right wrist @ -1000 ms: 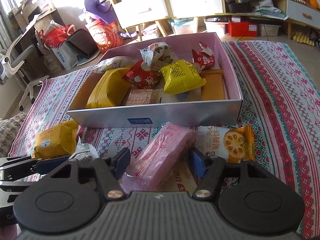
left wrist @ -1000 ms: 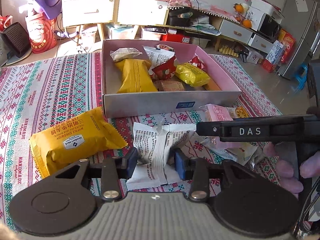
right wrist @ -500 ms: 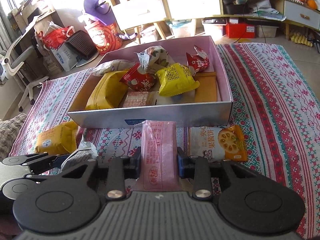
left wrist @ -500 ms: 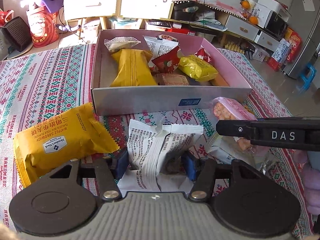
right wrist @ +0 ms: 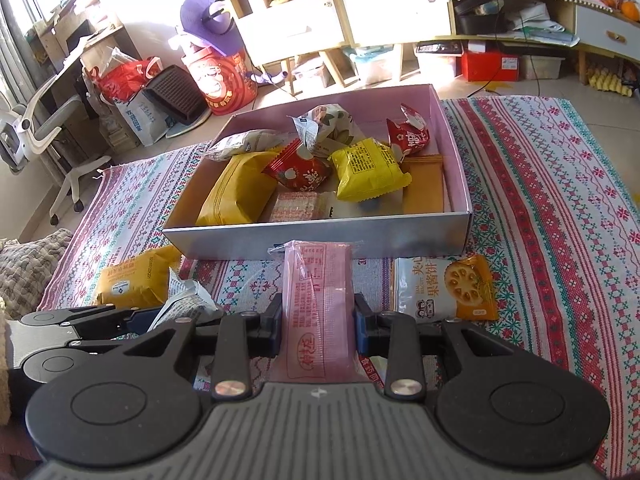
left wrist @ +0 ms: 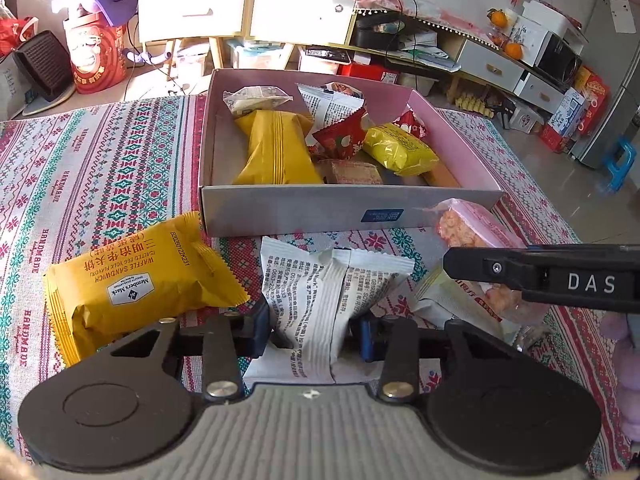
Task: Organize snacks
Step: 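Grasp the white paper sandwich pack with the left tool while the right tool grasps the pink pack, then carry the white paper pack and pink pack into the box and open both tools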
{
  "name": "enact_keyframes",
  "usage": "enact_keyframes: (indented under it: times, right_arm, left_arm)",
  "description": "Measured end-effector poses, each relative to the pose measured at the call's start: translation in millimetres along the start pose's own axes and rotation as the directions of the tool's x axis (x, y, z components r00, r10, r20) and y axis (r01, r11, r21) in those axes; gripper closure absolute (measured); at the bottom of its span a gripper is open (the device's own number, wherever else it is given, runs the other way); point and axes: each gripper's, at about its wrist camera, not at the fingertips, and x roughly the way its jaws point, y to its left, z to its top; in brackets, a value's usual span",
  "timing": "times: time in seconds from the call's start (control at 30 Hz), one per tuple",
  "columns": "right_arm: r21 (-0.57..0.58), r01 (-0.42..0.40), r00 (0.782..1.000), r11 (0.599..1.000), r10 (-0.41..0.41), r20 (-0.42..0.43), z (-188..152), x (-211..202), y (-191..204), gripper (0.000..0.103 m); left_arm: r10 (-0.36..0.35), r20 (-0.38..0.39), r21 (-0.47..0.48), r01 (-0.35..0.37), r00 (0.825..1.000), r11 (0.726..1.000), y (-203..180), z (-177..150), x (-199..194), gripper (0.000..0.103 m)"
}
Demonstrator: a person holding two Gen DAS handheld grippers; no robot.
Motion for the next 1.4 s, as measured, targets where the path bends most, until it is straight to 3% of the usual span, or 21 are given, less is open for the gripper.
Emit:
enact_keyframes:
  times: [0.47, 0.8, 0.97, 1.13, 1.4]
  right_arm:
    - [0.019, -0.024, 0.999, 1.0, 0.024, 0.032, 14, -17, 2, 0.073]
    - [0.085, -0.016, 0.994, 0.996, 0.007, 0.11, 42, -26, -16, 0.073]
    - [0.102, -0.006, 0.989, 0.995, -0.01, 0.148, 60, -17, -28, 0.073]
    - [0.148, -0.027, 0.992, 0.989, 0.007, 0.129, 71, 4, -39, 0.073]
    - [0.157, -0.007, 0.994, 0.988, -0.01, 0.105, 75, 27, -45, 0.073]
  left_arm:
    - [-0.04, 0.063, -0.041, 0.043, 0.997, 0.998, 4, 12, -26, 0.056]
    - [-0.043, 0.128, -0.089, 0.054, 0.991, 0.995, 12, 29, -37, 0.056]
    - [-0.026, 0.143, -0.095, 0.04, 0.989, 0.995, 12, 45, -28, 0.056]
    - [-0.052, 0.14, -0.108, 0.067, 0.989, 0.992, 4, 60, -5, 0.056]
    - [-0.023, 0.126, -0.057, 0.031, 0.992, 0.998, -16, 71, 30, 0.056]
